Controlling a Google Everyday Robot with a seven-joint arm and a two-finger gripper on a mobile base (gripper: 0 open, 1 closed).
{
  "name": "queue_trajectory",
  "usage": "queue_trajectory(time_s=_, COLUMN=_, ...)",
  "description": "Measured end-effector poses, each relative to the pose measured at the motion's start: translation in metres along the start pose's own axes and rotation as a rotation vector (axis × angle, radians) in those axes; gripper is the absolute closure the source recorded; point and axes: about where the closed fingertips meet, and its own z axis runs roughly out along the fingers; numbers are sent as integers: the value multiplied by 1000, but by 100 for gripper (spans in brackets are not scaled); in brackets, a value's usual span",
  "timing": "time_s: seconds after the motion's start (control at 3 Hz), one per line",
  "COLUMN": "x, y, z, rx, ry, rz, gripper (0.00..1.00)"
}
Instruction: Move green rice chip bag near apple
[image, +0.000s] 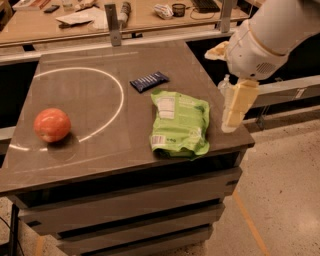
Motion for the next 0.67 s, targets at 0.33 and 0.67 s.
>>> queue_trajectory(time_s=0.33, x=-27, y=-12, z=45, rx=-15, ry=-75, rz=-139, gripper=0)
queue_trajectory(time_s=0.67, x=-49, y=-13, z=80, rx=-25, ry=-95, rz=-275, gripper=0)
